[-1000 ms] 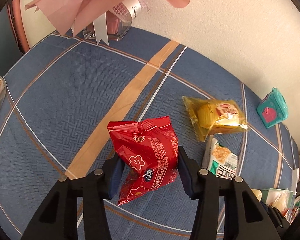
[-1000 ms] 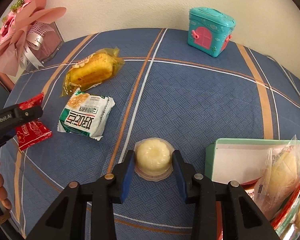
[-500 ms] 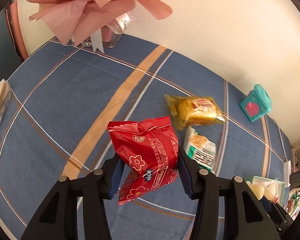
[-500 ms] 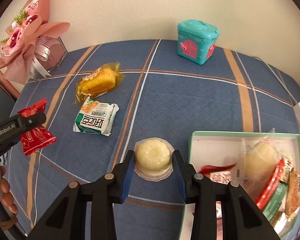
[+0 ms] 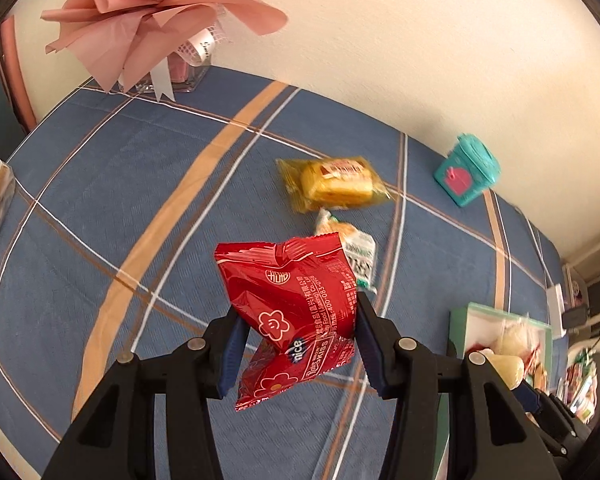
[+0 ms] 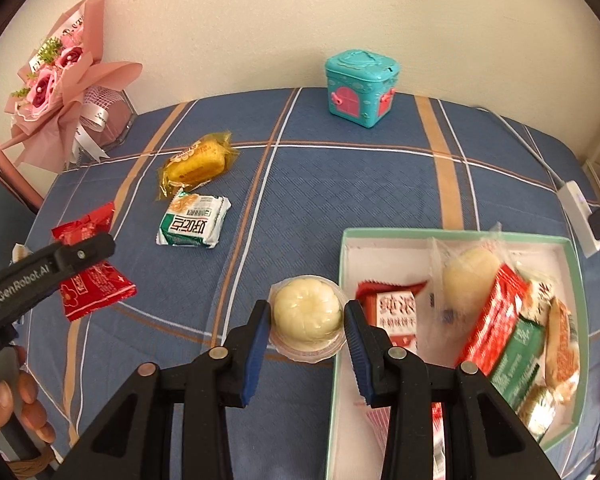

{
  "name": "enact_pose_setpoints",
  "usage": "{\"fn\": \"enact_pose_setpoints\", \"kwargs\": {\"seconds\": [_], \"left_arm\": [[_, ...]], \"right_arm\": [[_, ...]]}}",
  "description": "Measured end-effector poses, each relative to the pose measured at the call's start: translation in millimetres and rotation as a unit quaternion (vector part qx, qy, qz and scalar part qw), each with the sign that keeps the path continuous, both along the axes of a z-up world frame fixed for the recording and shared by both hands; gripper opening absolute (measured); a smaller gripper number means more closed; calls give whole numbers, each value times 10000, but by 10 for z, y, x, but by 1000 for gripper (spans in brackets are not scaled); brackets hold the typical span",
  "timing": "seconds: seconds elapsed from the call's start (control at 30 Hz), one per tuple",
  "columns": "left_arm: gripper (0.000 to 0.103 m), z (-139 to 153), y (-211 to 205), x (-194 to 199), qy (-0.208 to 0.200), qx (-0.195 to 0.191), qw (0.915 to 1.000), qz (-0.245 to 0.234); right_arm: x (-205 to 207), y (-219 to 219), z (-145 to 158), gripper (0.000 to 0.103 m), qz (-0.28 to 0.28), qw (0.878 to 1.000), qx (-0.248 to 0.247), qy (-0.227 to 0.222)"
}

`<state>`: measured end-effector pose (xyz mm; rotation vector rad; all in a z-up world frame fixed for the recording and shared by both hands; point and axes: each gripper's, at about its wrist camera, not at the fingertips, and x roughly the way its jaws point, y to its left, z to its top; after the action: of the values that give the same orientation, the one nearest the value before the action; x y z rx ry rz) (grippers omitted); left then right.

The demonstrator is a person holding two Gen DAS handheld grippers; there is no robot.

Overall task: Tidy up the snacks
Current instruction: 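Carry the red pack with the left tool while the right tool carries the jelly cup to the tray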

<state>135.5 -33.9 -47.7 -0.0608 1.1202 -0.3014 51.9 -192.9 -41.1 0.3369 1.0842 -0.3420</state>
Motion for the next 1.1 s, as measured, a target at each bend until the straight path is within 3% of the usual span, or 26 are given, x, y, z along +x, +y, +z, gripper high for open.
{"fn": "enact_pose_setpoints", "kwargs": {"seconds": [0.37,0.6,0.9,1.1], "left_arm": [[52,172,-285,-428,-202,-62,9983,-548],[52,213,-521,-663,-131,-384,9948,-930],[52,236,-1098,-951,44,-500,9846,-1677],[52,224,-1467,-1190,-44,-203,9761,-2161]], "right_arm": [[-485,-29,146,40,-220,9996,-97,-113],[-793,-268,218,40,-565,9982,-63,-188],[-1164,-849,204,40,-1368,9905,-58,-109],[-1401,-1184,181,40,-1893,9819,-3,-84]]}}
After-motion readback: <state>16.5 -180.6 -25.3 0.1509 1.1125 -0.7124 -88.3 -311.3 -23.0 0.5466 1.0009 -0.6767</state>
